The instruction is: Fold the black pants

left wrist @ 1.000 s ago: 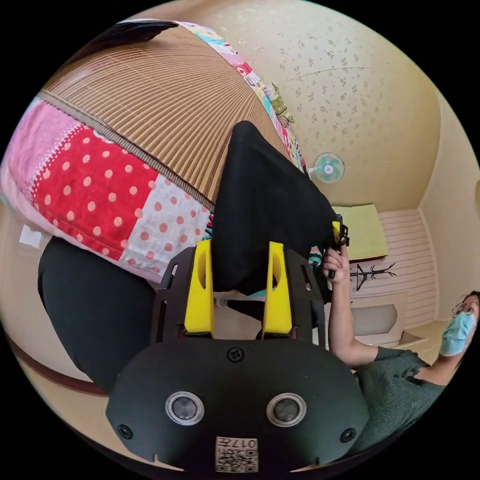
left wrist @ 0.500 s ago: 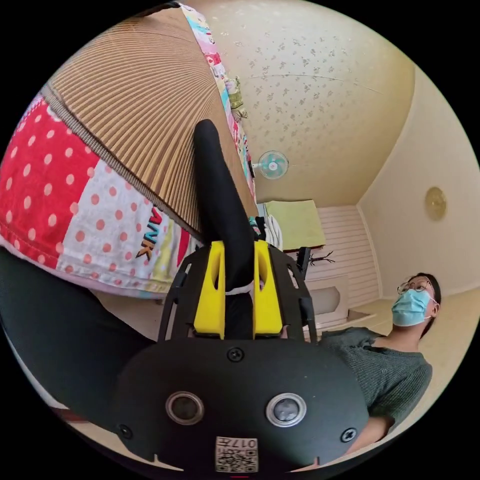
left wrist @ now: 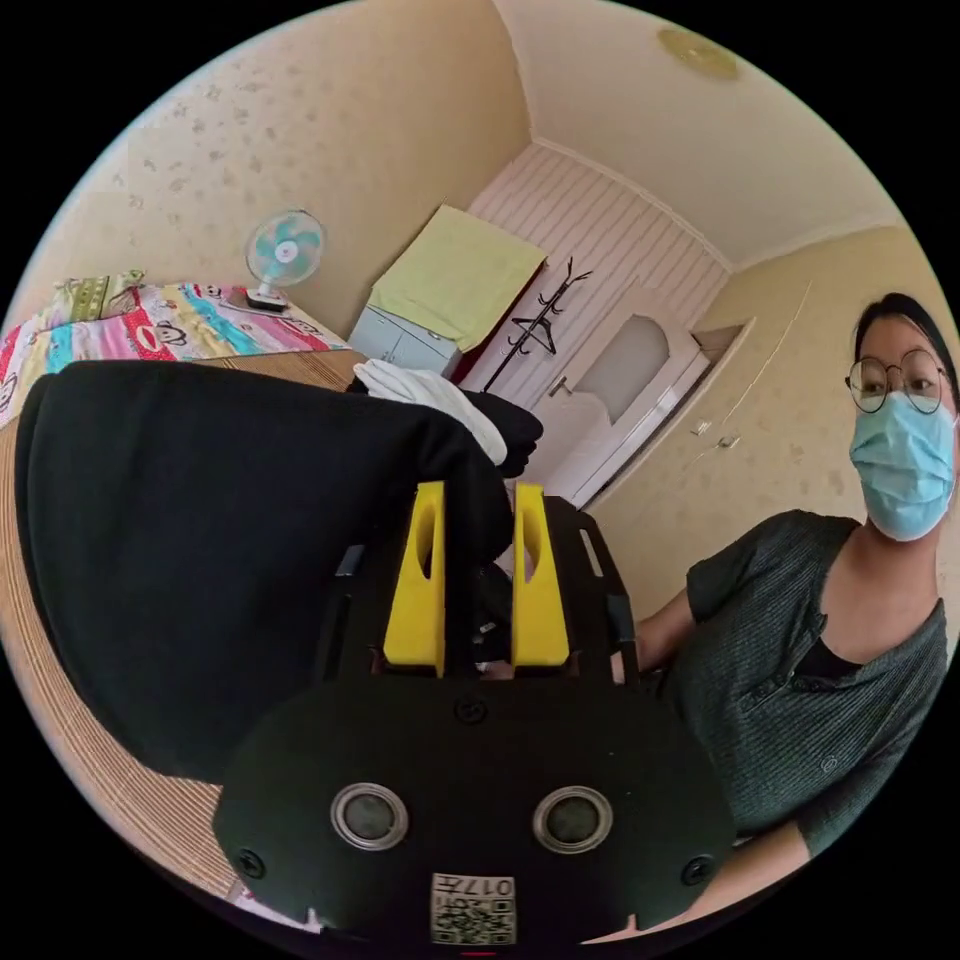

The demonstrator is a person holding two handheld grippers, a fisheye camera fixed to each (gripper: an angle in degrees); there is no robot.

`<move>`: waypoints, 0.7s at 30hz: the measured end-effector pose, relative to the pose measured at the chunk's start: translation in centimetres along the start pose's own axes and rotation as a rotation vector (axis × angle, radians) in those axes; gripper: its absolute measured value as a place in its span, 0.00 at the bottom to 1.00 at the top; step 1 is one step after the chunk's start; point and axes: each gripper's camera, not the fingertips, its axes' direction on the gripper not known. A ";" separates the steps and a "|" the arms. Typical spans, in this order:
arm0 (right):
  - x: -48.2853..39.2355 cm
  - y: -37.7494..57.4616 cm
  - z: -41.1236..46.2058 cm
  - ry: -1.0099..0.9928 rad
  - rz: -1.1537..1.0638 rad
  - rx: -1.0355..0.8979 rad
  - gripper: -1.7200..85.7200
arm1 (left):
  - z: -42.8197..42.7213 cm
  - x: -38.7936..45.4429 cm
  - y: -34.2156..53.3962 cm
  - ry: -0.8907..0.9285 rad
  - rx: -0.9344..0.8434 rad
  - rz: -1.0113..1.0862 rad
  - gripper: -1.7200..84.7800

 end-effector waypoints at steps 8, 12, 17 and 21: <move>10.3 8.0 -9.1 -0.339 0.139 0.019 0.03 | -0.9 -6.9 12.3 -0.525 0.162 -0.450 0.16; 11.1 7.2 -10.7 -0.549 0.084 0.138 0.05 | -0.4 -12.1 18.0 -0.606 0.082 -0.695 0.19; 11.3 -0.2 -12.0 -0.350 0.023 0.062 0.03 | 4.7 -16.0 23.7 -0.210 0.112 -0.930 0.13; 13.3 -2.2 -19.7 -0.162 0.105 0.320 0.03 | 10.1 -13.0 21.0 -0.134 -0.176 -0.726 0.11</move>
